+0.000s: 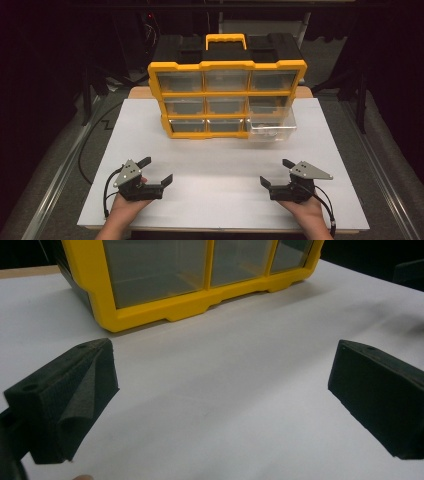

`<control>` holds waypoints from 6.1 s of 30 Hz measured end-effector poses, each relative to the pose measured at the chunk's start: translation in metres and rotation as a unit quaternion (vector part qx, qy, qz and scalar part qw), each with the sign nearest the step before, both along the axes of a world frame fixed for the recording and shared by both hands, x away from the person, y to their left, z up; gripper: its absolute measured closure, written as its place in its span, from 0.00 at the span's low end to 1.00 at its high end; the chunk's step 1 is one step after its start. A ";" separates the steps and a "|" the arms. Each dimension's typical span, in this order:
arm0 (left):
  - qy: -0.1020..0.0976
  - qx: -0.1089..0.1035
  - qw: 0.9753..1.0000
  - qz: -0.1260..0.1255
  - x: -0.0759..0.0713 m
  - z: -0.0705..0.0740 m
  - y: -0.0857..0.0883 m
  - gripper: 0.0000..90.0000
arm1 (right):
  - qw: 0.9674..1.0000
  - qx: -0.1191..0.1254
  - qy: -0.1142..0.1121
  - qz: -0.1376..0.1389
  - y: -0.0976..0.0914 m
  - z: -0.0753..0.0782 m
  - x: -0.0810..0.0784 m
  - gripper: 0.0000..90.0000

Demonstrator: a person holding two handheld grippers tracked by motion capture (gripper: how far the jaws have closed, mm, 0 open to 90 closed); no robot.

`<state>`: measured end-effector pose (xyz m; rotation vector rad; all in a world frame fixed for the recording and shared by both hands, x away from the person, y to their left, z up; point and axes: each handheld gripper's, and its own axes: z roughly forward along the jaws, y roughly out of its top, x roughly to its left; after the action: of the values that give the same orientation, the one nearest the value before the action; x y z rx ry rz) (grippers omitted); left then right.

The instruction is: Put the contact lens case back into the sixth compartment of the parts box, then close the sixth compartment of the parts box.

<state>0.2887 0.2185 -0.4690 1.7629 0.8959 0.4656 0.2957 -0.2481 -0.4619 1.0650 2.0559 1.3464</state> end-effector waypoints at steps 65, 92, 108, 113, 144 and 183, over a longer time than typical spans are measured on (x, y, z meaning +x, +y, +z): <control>-0.003 0.000 1.000 -0.003 0.000 0.000 -0.002 0.01 | 0.999 -0.020 -0.016 -0.021 -0.016 -0.002 -0.007 0.28; -0.005 0.002 1.000 -0.004 0.001 -0.001 -0.002 0.01 | 0.999 -0.026 -0.024 -0.031 -0.016 -0.001 -0.010 0.80; -0.006 0.000 1.000 -0.004 0.001 0.000 -0.002 0.01 | 0.999 -0.023 -0.028 -0.028 -0.018 0.002 -0.011 1.00; -0.007 0.000 1.000 -0.004 0.001 0.000 -0.002 0.01 | 0.999 -0.025 -0.032 -0.026 -0.017 0.001 -0.011 1.00; -0.013 0.001 1.000 -0.004 0.001 0.000 0.001 0.01 | 0.997 0.002 -0.082 -0.015 0.010 0.025 0.006 1.00; -0.017 -0.006 1.000 -0.005 0.000 0.000 0.002 0.01 | 0.991 0.004 -0.129 -0.039 0.020 0.079 0.022 1.00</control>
<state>0.2888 0.2205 -0.4687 1.7431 0.8645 0.4810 0.3177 -0.2284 -0.3825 0.9106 1.8037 1.3755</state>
